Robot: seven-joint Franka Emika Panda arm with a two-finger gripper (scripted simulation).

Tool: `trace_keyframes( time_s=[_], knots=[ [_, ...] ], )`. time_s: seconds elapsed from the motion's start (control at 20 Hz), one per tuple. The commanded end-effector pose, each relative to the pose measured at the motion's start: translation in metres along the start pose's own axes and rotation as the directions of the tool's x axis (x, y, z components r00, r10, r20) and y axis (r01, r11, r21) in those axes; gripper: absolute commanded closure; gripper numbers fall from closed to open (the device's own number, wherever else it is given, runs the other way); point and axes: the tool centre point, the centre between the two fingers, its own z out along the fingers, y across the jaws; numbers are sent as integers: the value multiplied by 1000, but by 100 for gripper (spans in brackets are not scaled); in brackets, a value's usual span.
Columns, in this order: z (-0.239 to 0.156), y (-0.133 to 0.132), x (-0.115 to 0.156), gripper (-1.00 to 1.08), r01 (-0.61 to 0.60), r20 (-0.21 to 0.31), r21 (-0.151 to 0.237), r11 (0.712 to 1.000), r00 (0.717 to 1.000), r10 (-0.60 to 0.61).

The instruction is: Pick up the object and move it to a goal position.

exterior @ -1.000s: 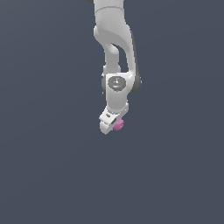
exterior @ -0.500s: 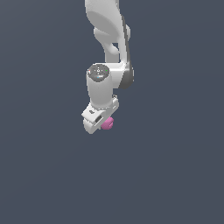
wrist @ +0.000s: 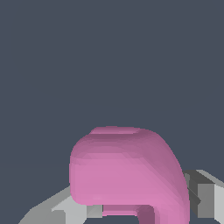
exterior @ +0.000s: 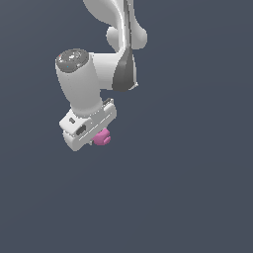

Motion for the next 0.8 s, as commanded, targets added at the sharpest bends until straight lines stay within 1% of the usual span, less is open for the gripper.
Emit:
trace_keyframes(
  time_s=[0.0,0.35,0.75],
  knots=[
    [-14,14,-5,108,2,1,1,1000,1000,-2],
    [-36,38,-14,108,1,2,1,1000,1000,-1],
    [-43,46,-16,108,1,2,1,1000,1000,-1]
  ],
)
